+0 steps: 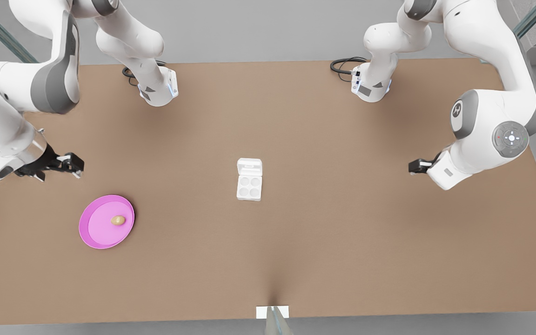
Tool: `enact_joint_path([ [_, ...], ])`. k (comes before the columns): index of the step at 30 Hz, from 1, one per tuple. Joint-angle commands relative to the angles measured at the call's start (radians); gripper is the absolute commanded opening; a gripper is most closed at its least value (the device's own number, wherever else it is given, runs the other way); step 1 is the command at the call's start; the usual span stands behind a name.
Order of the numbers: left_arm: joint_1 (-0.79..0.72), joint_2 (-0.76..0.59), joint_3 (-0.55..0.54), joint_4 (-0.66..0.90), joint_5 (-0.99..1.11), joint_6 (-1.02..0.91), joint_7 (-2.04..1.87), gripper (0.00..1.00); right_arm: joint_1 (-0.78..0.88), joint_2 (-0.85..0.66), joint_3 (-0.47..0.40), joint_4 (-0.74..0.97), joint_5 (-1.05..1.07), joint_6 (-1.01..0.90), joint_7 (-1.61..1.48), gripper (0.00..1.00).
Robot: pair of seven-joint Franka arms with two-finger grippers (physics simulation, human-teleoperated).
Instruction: Pack egg into the box and close the box lid
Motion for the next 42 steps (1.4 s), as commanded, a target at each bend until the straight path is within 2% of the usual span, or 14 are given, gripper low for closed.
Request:
enact_joint_path([
  [1, -0.011, -0.001, -0.002, 0.002, 0.007, 0.048, -0.103, 1.0, -0.022, -0.03, 0.003, -0.019, 0.079, -0.026, 0.01, 1.0],
  [5, -0.026, 0.001, -0.002, 0.039, -0.012, 0.043, -0.097, 1.0, -0.011, 0.03, 0.006, -0.022, 0.074, -0.053, 0.01, 1.0],
  [7, -0.028, -0.001, 0.0, 0.079, -0.003, -0.039, -0.1, 1.0, -0.037, 0.166, 0.006, -0.027, 0.082, -0.038, 0.002, 1.0],
  [8, -0.006, -0.012, 0.009, 0.083, -0.003, -0.148, -0.098, 1.0, -0.04, 0.219, 0.006, -0.025, 0.08, 0.019, 0.005, 1.0],
  [11, -0.002, -0.019, -0.005, 0.083, -0.001, -0.237, -0.095, 1.0, -0.065, 0.312, 0.005, -0.027, 0.079, 0.148, 0.01, 1.0],
  [14, -0.032, -0.035, -0.023, 0.083, 0.008, -0.188, -0.101, 1.0, -0.094, 0.386, 0.001, -0.024, 0.067, 0.195, 0.014, 1.0],
  [16, -0.037, -0.032, -0.029, 0.076, 0.016, -0.147, -0.1, 1.0, -0.083, 0.41, -0.002, -0.03, 0.065, 0.278, 0.042, 1.0],
  [19, -0.031, -0.03, -0.028, 0.077, 0.01, -0.13, -0.101, 1.0, -0.054, 0.397, -0.003, -0.221, -0.004, 0.496, 0.066, 1.0],
  [22, -0.032, -0.029, -0.028, 0.079, 0.008, -0.13, -0.101, 1.0, -0.066, 0.43, 0.0, -0.251, -0.097, 0.563, 0.063, 1.0],
  [23, -0.032, -0.029, -0.028, 0.079, 0.008, -0.131, -0.101, 1.0, -0.083, 0.44, 0.001, -0.251, -0.189, 0.565, 0.05, 1.0],
  [29, -0.031, -0.03, -0.028, 0.076, 0.008, -0.138, -0.101, 1.0, -0.142, 0.489, 0.006, -0.295, -0.183, 0.706, 0.226, 1.0],
  [32, -0.031, -0.03, -0.028, 0.077, 0.01, -0.138, -0.101, 1.0, -0.145, 0.487, 0.009, -0.312, -0.185, 0.708, 0.323, 1.0],
  [35, -0.031, -0.03, -0.028, 0.077, 0.011, -0.139, -0.1, 1.0, -0.269, 0.501, 0.164, -0.343, -0.185, 0.751, 0.32, 1.0],
  [42, -0.031, -0.03, -0.028, 0.076, 0.013, -0.136, -0.1, 1.0, -0.293, 0.507, 0.19, -0.369, -0.183, 0.778, 0.32, 1.0],
])
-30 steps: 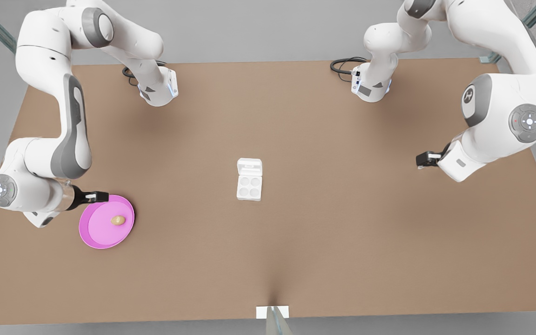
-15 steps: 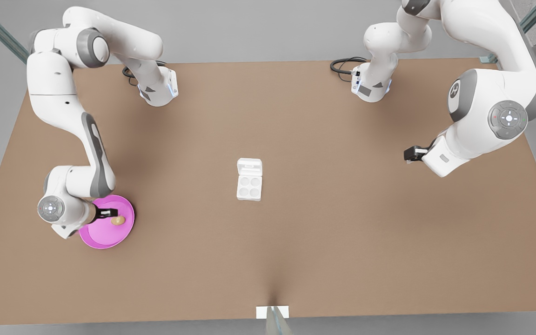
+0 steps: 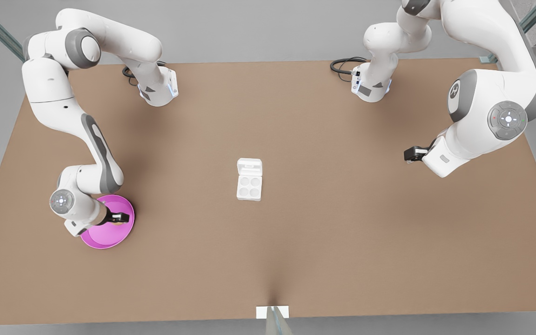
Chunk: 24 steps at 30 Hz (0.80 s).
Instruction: Pack egg into the box and close the box lid
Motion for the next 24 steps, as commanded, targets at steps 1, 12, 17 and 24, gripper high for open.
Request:
enact_joint_path([
  [1, 0.0, -0.001, 0.0, 0.002, 0.001, 0.001, -0.009, 1.0, -0.008, -0.002, 0.002, -0.001, 0.001, 0.037, 0.12, 1.0],
  [12, 0.002, -0.001, 0.001, 0.0, 0.001, 0.001, -0.009, 1.0, -0.017, 0.039, 0.001, -0.009, -0.005, 0.077, 0.114, 1.0],
  [17, 0.002, -0.001, 0.001, -0.001, 0.001, 0.001, -0.008, 1.0, -0.024, 0.047, 0.002, -0.021, -0.008, 0.098, 0.113, 1.0],
  [24, 0.0, 0.0, 0.0, -0.003, 0.0, -0.001, -0.009, 1.0, -0.031, 0.059, 0.001, -0.022, -0.014, 0.114, 0.113, 0.84],
])
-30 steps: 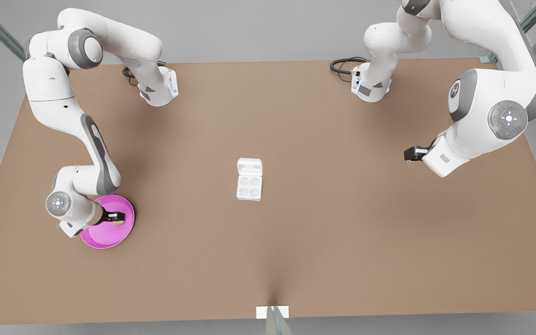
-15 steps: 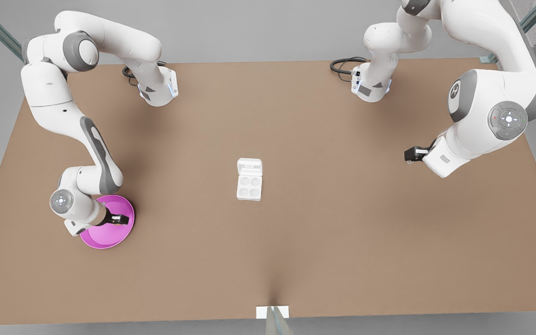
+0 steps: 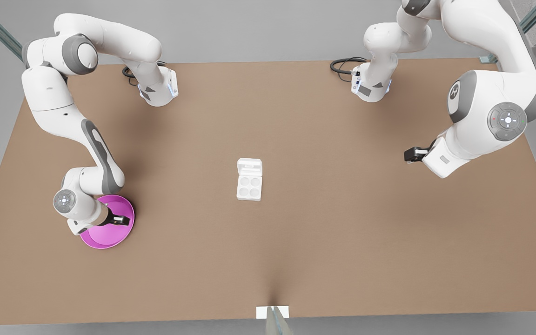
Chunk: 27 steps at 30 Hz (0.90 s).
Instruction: Pack egg into the box and close the box lid
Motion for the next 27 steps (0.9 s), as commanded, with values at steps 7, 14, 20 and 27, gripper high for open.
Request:
enact_joint_path([
  [7, 0.0, -0.005, -0.001, 0.003, 0.001, -0.007, -0.001, 1.0, 0.008, -0.001, 0.001, -0.012, 0.002, 0.027, 0.027, 0.82],
  [14, 0.0, -0.005, 0.0, 0.001, 0.001, -0.007, -0.001, 1.0, 0.014, -0.001, 0.001, -0.021, 0.002, 0.031, 0.03, 0.83],
  [20, 0.0, -0.005, -0.001, 0.0, 0.001, -0.007, 0.002, 1.0, 0.008, -0.001, 0.001, -0.021, 0.0, 0.031, 0.025, 0.65],
  [27, 0.0, -0.003, 0.0, 0.001, 0.001, -0.004, -0.003, 1.0, 0.004, -0.018, 0.001, -0.021, 0.002, 0.014, 0.024, 0.59],
])
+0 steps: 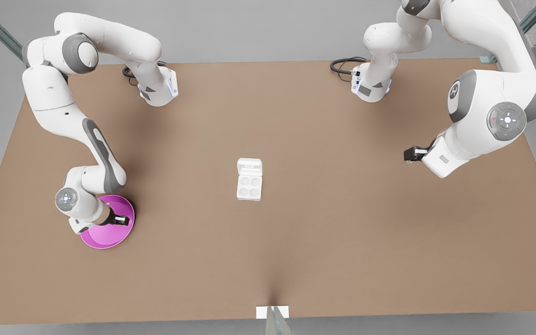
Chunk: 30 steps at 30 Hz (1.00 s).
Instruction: Pack egg into the box and close the box lid
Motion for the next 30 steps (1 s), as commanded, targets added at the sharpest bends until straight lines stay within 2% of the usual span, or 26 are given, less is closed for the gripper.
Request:
enact_joint_path([
  [1, 0.001, -0.001, 0.0, 0.001, 0.001, -0.001, -0.002, 1.0, -0.001, -0.01, 0.0, 0.001, -0.005, -0.029, 0.009, 0.59],
  [5, 0.001, -0.001, -0.001, -0.001, 0.001, -0.001, -0.002, 1.0, 0.009, -0.066, 0.034, 0.006, -0.003, -0.13, 0.018, 0.59],
  [10, 0.001, -0.001, 0.0, -0.001, 0.001, -0.001, -0.001, 1.0, 0.212, -0.095, 0.023, 0.085, 0.049, -0.257, 0.138, 0.59],
  [16, 0.001, 0.0, -0.001, -0.002, 0.001, 0.001, 0.001, 1.0, 0.532, -0.092, -0.178, 0.176, 0.199, -0.337, 0.248, 0.59],
  [21, 0.001, -0.032, 0.003, 0.033, 0.005, -0.019, -0.004, 1.0, 0.721, -0.06, -0.258, 0.242, 0.273, -0.371, 0.358, 0.59],
  [25, -0.015, -0.047, -0.046, 0.024, -0.004, -0.067, -0.005, 1.0, 0.872, -0.041, -0.344, 0.285, 0.363, -0.388, 0.421, 0.59],
  [30, -0.004, -0.026, -0.049, 0.024, 0.002, -0.027, -0.007, 1.0, 1.016, -0.058, -0.39, 0.273, 0.442, -0.443, 0.532, 0.59],
])
